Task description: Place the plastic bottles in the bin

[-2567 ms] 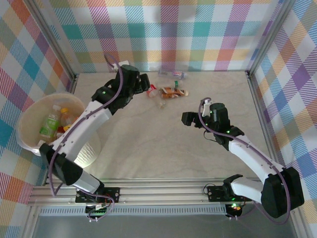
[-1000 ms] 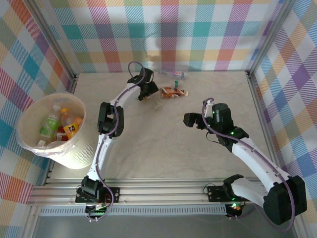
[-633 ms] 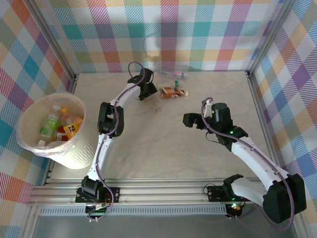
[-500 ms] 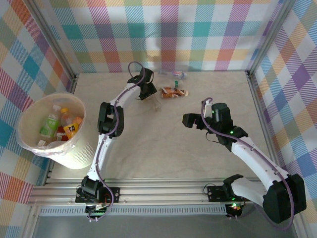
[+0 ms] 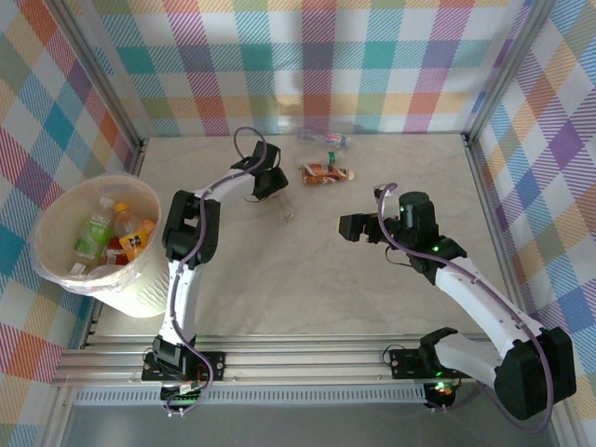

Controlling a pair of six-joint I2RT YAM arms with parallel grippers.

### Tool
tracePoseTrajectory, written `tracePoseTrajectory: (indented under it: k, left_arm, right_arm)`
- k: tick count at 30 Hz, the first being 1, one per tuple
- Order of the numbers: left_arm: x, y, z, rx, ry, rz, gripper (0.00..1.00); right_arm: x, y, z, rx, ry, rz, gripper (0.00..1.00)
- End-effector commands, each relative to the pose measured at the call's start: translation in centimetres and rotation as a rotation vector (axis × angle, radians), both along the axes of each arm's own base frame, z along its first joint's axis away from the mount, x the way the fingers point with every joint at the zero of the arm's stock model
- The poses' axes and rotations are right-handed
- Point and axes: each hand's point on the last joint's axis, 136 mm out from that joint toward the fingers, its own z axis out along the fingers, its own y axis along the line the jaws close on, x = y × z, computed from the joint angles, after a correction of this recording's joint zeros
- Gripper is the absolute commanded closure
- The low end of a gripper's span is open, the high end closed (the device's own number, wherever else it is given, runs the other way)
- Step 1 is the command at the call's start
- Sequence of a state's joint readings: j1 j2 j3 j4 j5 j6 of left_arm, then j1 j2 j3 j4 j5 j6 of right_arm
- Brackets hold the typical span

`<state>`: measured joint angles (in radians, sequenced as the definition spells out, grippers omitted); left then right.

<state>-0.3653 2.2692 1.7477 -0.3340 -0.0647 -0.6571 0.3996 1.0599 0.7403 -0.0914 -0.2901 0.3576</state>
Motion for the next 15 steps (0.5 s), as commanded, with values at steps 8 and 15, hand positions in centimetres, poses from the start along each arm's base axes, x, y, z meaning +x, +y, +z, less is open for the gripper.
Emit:
tracePoseTrajectory:
  k: [8, 15]
  left_arm:
    - [-2.7, -0.7, 5.6, 0.028, -0.194, -0.075, 0.59]
    - [-5.7, -1.5, 11.7, -0.003, -0.354, -0.137, 0.62]
  right_arm:
    - [-2.6, 2.8, 2.4, 0.074, -0.131, 0.239, 0.00]
    - [-2.5, 3.2, 2.4, 0.077, -0.144, 0.247, 0.00]
